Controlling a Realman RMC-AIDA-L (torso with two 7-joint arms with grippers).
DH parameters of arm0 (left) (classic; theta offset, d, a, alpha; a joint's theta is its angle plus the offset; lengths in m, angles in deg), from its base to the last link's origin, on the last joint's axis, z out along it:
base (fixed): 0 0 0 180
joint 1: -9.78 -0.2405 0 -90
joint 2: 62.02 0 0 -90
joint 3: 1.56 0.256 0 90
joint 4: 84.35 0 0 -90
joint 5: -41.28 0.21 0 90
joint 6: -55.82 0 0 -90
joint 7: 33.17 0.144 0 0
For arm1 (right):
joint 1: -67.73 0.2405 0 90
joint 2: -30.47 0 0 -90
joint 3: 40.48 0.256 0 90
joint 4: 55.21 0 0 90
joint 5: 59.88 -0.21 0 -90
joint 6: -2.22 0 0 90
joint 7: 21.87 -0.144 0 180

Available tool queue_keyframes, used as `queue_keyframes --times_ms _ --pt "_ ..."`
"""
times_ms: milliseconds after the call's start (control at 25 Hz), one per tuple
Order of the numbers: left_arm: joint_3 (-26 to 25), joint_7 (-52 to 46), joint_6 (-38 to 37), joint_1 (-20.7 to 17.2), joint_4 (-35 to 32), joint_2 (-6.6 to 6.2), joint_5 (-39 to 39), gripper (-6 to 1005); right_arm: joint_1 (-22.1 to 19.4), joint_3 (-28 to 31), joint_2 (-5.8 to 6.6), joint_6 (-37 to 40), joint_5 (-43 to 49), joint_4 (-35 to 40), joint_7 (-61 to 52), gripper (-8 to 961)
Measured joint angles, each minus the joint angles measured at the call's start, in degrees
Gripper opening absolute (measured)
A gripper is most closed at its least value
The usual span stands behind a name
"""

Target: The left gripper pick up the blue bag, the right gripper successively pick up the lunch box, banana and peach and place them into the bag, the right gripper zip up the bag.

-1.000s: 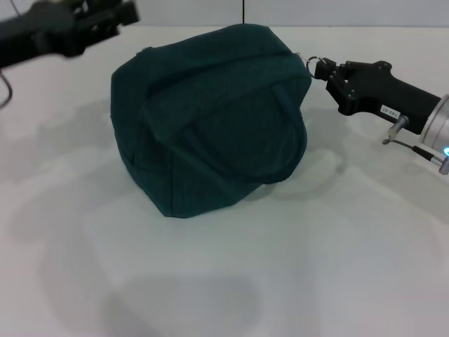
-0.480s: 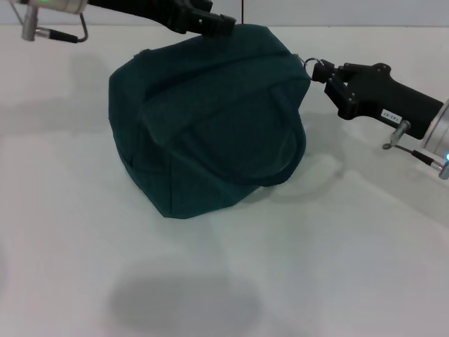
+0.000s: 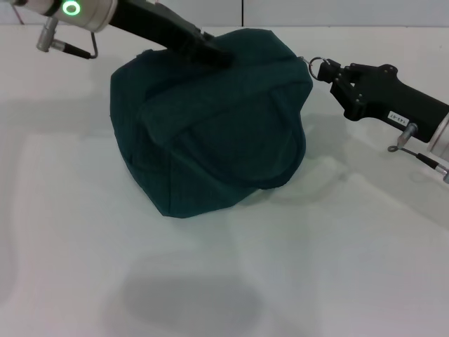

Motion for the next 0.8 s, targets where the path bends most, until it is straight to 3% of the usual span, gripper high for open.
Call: queue_keyframes --times_ms 200,520,800 --pt "0.61 0.3 -0.34 -0.54 -0.05 0.02 -0.14 531 -0.23 0.0 0.0 0.01 -0.1 0.16 0.01 35" --pt "0.41 0.63 -1.15 -1.43 -0.08 0.01 -3.53 91 -0.94 3.0 0.13 -1.33 -0.82 -0.13 0.48 36" --pt "0.03 1.22 -1.81 -2.08 -0.37 -0.43 -4.97 49 -0.36 2.5 0.17 -7.06 -0.24 -0.92 0.53 37"
